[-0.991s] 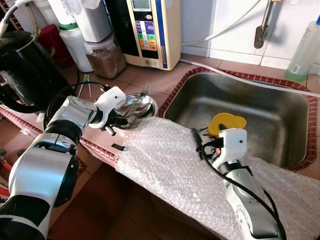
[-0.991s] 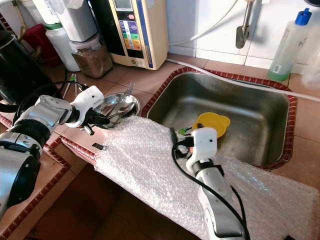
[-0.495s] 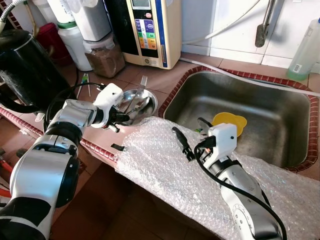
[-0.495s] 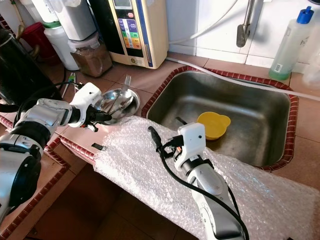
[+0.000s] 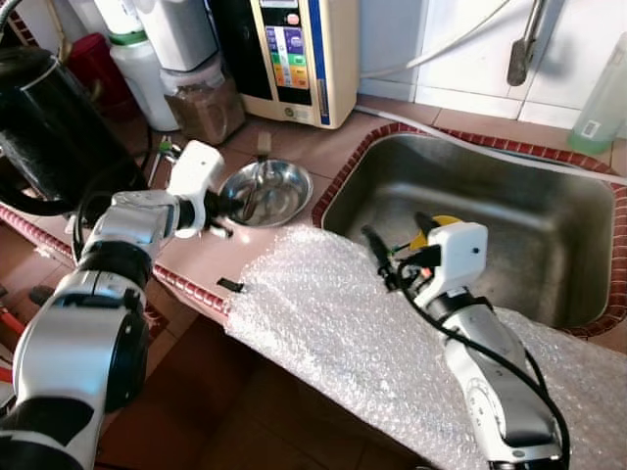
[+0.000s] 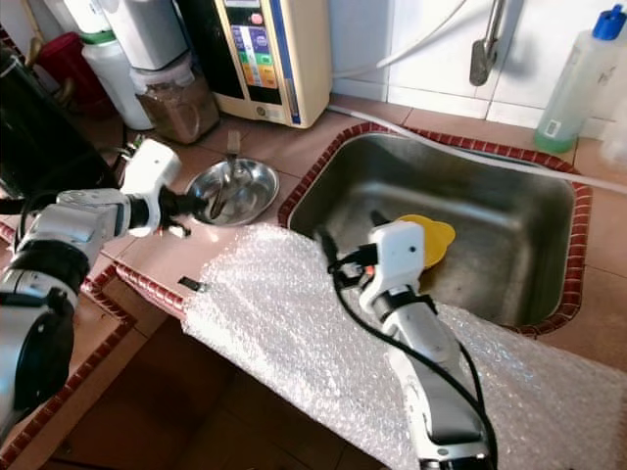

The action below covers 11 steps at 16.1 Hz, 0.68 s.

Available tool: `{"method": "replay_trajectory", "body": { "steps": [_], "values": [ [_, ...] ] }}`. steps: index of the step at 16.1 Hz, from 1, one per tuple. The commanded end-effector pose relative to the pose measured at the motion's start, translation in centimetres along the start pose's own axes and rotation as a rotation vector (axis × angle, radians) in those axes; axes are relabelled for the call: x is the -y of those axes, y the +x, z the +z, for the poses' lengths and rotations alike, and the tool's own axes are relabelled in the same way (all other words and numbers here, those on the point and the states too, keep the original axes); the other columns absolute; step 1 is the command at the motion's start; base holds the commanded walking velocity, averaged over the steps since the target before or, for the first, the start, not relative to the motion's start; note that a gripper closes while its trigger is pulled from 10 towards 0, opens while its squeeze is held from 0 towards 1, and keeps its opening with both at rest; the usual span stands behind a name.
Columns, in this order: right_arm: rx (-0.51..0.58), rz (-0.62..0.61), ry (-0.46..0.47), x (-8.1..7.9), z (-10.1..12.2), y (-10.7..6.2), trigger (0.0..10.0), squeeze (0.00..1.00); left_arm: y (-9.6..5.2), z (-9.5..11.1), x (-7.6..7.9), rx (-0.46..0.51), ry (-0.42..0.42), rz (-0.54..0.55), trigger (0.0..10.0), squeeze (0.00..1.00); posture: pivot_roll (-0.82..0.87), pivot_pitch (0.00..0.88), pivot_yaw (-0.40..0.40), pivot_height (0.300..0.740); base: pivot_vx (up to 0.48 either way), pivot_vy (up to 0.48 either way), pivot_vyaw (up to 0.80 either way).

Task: Kitchen organization

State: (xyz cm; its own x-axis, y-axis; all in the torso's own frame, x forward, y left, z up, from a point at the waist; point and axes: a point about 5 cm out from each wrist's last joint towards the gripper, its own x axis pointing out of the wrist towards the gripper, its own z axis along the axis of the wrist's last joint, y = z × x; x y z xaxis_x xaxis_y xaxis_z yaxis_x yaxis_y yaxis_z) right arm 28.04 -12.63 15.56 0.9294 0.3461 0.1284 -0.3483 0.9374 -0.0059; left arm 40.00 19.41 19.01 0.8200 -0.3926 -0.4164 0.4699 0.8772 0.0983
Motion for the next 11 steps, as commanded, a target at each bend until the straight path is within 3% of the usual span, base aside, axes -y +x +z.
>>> {"method": "replay_trajectory", "body": {
  "steps": [1,5,9,11],
  "values": [
    [0.004,-0.002,0.003,-0.2,-0.1,0.2,10.0,0.0,-0.6,0.5,-0.7,0.034,-0.011,0.038,0.0,0.0,-0.13,0.061,0.148,0.74,0.0,0.0,0.0],
    [0.008,-0.008,0.001,0.0,-0.1,0.5,10.0,0.0,-0.5,0.6,0.3,0.082,0.006,0.025,0.0,0.0,-0.13,0.05,0.143,0.74,0.0,0.0,0.0],
    [0.016,-0.029,-0.004,0.5,0.0,0.7,10.0,0.0,-0.6,2.5,2.5,0.306,0.07,0.077,0.0,0.0,-0.13,0.046,0.14,0.74,0.0,0.0,0.0],
    [0.033,-0.056,-0.002,0.9,0.3,1.1,10.0,0.0,-0.5,2.3,6.0,0.463,0.108,0.068,0.0,0.0,-0.12,0.042,0.134,0.74,0.0,0.0,0.0]
  ]
}}
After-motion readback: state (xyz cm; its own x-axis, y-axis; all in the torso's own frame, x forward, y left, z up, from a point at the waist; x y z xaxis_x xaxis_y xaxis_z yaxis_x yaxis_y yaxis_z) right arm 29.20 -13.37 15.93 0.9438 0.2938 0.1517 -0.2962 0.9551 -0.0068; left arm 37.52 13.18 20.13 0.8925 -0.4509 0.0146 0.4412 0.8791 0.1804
